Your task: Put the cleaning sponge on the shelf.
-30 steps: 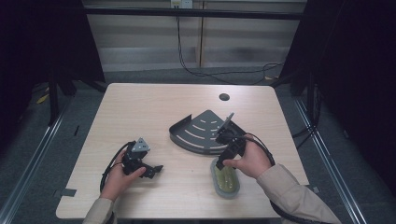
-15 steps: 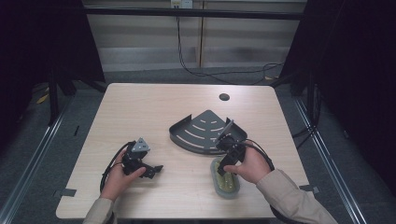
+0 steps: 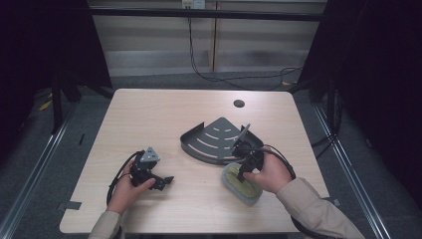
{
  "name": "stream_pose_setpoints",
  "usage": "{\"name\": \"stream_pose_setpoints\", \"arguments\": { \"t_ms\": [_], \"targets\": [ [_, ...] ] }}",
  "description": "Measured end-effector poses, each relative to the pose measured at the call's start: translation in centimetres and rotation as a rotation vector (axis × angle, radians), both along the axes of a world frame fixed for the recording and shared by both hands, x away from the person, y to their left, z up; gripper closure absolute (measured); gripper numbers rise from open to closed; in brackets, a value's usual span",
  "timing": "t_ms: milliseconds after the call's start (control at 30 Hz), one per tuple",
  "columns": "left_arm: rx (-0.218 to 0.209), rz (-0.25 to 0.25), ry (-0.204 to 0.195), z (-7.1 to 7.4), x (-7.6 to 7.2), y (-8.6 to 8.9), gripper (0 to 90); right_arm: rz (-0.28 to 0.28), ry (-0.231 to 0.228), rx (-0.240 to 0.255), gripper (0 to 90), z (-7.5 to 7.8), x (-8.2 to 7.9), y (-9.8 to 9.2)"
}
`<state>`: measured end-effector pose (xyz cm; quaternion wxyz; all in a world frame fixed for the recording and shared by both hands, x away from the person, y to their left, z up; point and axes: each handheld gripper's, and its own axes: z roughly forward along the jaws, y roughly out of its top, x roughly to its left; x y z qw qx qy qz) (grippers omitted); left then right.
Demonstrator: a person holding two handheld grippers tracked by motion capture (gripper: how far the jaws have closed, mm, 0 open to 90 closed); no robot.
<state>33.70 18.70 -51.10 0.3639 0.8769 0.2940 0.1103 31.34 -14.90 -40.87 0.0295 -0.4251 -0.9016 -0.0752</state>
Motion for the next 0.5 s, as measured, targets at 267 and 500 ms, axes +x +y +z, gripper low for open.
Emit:
{"name": "stream_pose_setpoints", "arguments": {
  "t_ms": [267, 500],
  "targets": [
    [-0.001, 0.000, 0.001, 0.0, 0.0, 0.0, 0.0, 0.020, 0.006, -0.014, 71.8, 1.1, 0.3, -0.2],
    [0.000, 0.000, 0.001, 0.0, 0.0, 0.0, 0.0, 0.033, 0.003, -0.008, 71.8, 2.4, 0.8, -0.4]
  ]
}}
